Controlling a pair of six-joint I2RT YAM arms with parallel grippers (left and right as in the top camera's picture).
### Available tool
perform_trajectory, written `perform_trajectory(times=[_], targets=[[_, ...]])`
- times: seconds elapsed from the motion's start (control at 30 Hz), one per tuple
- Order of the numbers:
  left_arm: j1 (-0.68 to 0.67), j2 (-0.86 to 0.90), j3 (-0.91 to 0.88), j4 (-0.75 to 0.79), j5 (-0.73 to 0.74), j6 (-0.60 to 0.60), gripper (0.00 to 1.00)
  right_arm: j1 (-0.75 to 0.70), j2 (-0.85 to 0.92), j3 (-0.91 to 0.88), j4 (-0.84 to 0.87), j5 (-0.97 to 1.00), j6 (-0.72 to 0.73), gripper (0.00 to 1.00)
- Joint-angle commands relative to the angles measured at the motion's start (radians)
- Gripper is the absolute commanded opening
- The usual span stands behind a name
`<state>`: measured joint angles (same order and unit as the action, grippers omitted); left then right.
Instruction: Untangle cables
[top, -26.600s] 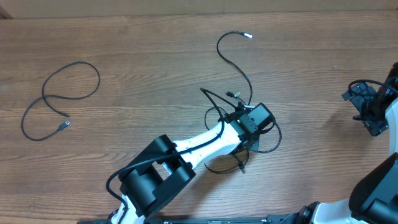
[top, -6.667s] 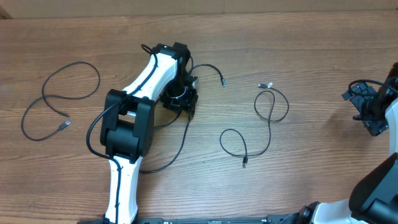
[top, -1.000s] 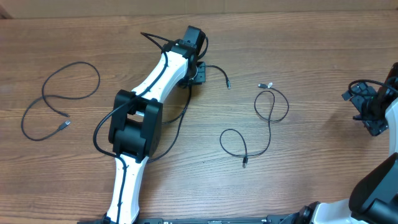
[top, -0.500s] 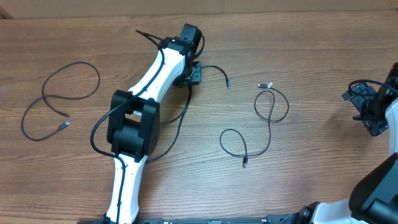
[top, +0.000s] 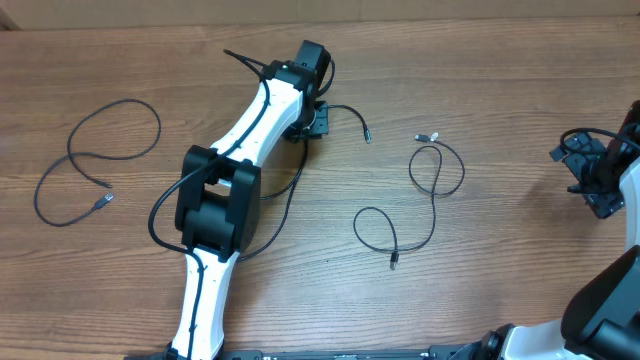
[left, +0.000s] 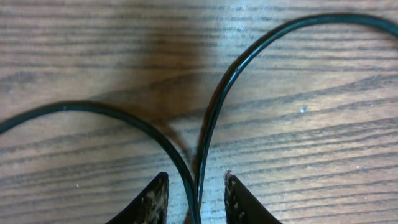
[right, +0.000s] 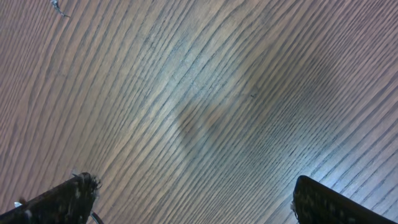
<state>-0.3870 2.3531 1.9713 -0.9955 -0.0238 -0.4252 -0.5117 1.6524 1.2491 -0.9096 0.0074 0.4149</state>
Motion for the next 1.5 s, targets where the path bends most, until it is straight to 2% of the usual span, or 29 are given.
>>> perform_trajectory(times=[0.0, 0.13, 0.2, 0.27, 0.3, 0.4, 0.53, 0.57, 0.63, 0.7, 0.77, 0.83, 0.97, 1.33, 1.47], targets=[[-0.007, 0.014, -0.023, -0.003, -0.018, -0.053, 0.31, -0.002, -0.005, -0.002, 0.005, 0.006, -0.001, 1.00], [-0.007, 0.014, -0.066, 0.029, -0.062, -0.082, 0.33, -0.002, -0.005, -0.002, 0.005, 0.006, -0.001, 1.00], [-0.006, 0.014, -0.086, 0.066, -0.060, -0.081, 0.30, -0.002, -0.005, -0.002, 0.005, 0.006, -0.001, 1.00], [-0.006, 0.014, -0.093, 0.089, -0.053, -0.080, 0.23, -0.002, -0.005, -0.002, 0.005, 0.006, -0.001, 1.00], [-0.008, 0.014, -0.093, 0.103, -0.041, -0.080, 0.15, -0.002, -0.005, -0.002, 0.005, 0.006, -0.001, 1.00], [-0.010, 0.014, -0.093, 0.138, 0.042, -0.045, 0.04, -0.002, -0.005, -0.002, 0.005, 0.006, -0.001, 1.00], [-0.016, 0.014, -0.093, 0.156, 0.064, -0.015, 0.05, -0.002, -0.005, -0.002, 0.005, 0.006, -0.001, 1.00], [-0.019, 0.014, -0.093, 0.159, 0.061, 0.003, 0.07, -0.002, -0.005, -0.002, 0.005, 0.006, -0.001, 1.00], [-0.023, 0.014, -0.093, 0.159, 0.032, 0.019, 0.18, -0.002, -0.005, -0.002, 0.005, 0.007, -0.001, 1.00], [-0.027, 0.014, -0.093, 0.159, 0.000, 0.035, 0.24, -0.002, -0.005, -0.002, 0.005, 0.007, -0.001, 1.00], [-0.032, 0.014, -0.095, 0.159, -0.013, 0.052, 0.25, -0.002, -0.005, -0.002, 0.005, 0.007, -0.001, 1.00], [-0.034, 0.014, -0.096, 0.159, -0.012, 0.060, 0.22, -0.002, -0.005, -0.002, 0.005, 0.006, -0.001, 1.00], [-0.034, 0.014, -0.105, 0.158, -0.011, 0.060, 0.04, -0.002, -0.005, -0.002, 0.005, 0.006, -0.001, 1.00], [-0.019, -0.067, -0.058, 0.109, 0.012, 0.063, 0.04, -0.002, -0.005, -0.002, 0.005, 0.006, -0.001, 1.00], [-0.010, -0.170, -0.049, 0.104, -0.032, 0.146, 0.04, -0.002, -0.005, -0.002, 0.005, 0.006, -0.001, 1.00]])
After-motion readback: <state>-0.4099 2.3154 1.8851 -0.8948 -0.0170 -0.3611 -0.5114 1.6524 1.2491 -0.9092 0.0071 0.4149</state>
